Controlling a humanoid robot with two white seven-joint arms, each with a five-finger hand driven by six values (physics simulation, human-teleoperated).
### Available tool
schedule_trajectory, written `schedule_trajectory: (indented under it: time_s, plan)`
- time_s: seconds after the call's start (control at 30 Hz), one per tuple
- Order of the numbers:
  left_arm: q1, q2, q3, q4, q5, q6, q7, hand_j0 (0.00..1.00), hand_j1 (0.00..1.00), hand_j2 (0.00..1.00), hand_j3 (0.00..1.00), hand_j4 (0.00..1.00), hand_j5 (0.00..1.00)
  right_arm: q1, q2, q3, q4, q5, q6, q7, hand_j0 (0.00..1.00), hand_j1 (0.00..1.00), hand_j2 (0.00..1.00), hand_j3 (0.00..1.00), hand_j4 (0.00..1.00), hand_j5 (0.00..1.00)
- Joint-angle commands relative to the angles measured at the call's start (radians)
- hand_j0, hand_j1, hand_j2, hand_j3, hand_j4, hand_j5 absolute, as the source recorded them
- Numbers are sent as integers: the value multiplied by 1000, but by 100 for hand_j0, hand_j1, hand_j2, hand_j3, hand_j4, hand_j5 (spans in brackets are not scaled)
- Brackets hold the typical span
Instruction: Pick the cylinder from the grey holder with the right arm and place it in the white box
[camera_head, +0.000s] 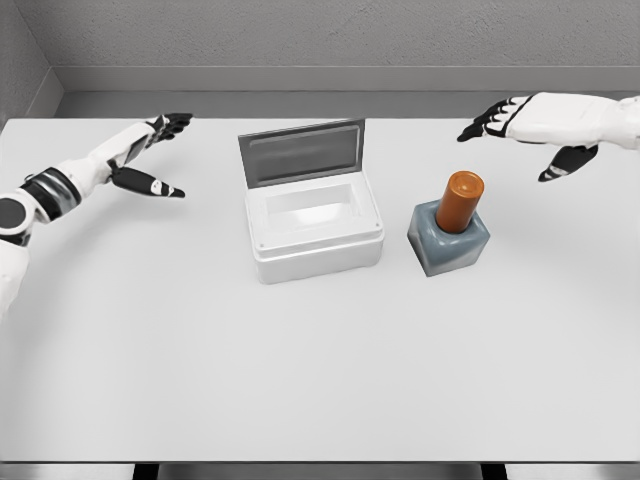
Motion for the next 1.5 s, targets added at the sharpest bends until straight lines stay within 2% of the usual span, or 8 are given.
schedule_trajectory:
  time_s: [0.0, 0.1, 0.17, 0.63, 1.0, 1.07, 1.2, 1.47]
  plan:
    - [0, -5, 22, 0, 44, 2, -32, 100, 100, 100, 100, 100, 100, 2, 4, 3, 0, -6, 1, 1, 100, 100, 100, 100, 100, 100]
    - [-3, -8, 21, 0, 50, 2, -32, 100, 100, 100, 100, 100, 100, 17, 13, 3, -5, -7, 1, -13, 100, 100, 100, 100, 100, 100]
    - [-3, -14, 19, -2, 50, 5, -32, 100, 100, 100, 100, 100, 100, 17, 13, 4, -57, -7, 1, -13, 100, 100, 100, 100, 100, 100]
    - [-3, -37, 18, -11, 38, 2, -32, 100, 100, 100, 100, 100, 100, 25, 76, 6, -66, 7, 1, 3, 100, 100, 100, 100, 100, 100]
    - [-3, -46, 12, -11, 38, 2, -32, 100, 100, 100, 100, 100, 100, 32, 73, 10, -89, 28, 1, 21, 100, 100, 100, 100, 100, 100]
    - [-3, -52, 12, -11, 38, 4, -32, 100, 100, 100, 100, 100, 100, 32, 73, 10, -89, 39, 1, 24, 92, 92, 92, 92, 92, 92]
    - [-3, -52, 12, -11, 38, 4, -32, 100, 100, 100, 100, 100, 100, 34, 70, 7, -88, 41, 1, 35, 63, 63, 63, 63, 63, 63]
    - [-5, -59, 12, -11, 38, 4, -32, 100, 100, 100, 100, 100, 100, 35, 63, 13, -95, 44, 1, 47, 50, 50, 50, 50, 50, 50]
